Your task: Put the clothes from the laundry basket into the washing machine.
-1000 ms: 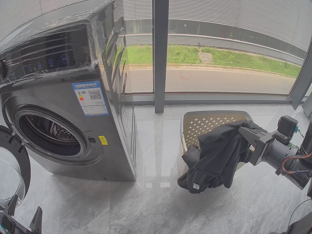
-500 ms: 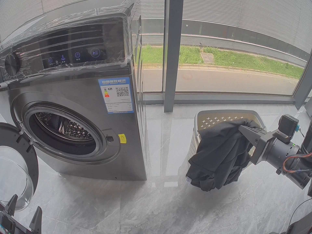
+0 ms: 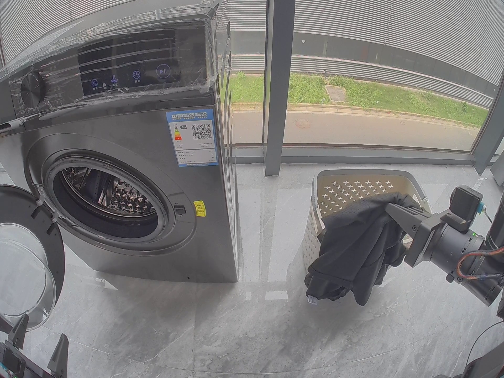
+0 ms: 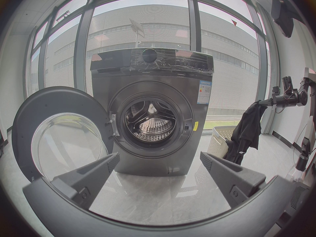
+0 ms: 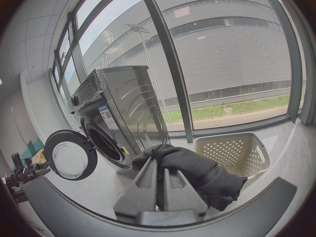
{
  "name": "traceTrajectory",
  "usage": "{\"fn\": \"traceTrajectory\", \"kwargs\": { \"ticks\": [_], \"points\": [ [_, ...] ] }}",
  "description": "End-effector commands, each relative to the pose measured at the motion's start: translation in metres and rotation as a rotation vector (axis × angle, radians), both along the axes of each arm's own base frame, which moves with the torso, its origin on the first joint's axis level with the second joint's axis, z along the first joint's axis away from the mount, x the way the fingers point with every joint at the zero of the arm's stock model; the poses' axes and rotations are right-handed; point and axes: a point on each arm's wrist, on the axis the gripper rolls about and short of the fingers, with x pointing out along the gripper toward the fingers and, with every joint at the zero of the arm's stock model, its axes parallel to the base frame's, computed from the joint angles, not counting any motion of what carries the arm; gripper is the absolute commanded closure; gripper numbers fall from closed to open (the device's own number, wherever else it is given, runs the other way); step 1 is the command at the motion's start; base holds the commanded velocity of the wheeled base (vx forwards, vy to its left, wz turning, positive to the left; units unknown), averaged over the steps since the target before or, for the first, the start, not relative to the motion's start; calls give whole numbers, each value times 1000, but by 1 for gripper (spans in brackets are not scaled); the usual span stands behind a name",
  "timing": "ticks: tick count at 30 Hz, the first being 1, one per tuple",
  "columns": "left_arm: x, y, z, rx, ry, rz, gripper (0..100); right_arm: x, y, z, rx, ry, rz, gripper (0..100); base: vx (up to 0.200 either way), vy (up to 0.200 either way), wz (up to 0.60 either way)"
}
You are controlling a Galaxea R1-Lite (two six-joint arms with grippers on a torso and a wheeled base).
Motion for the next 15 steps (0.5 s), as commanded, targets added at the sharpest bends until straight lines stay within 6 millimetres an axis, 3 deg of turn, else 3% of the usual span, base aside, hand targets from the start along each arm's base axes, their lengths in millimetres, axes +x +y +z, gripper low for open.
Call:
{"fn": "traceTrajectory", "kwargs": {
  "ticks": [1, 15],
  "points": [
    [0, 0, -5, -1, 3, 0, 0, 0, 0, 0, 0, 1, 2, 100, 0, 200, 0],
    [0, 0, -5, 2, 1, 0, 0, -2, 2, -2, -4, 5, 14, 100, 0, 200, 0]
  ]
}}
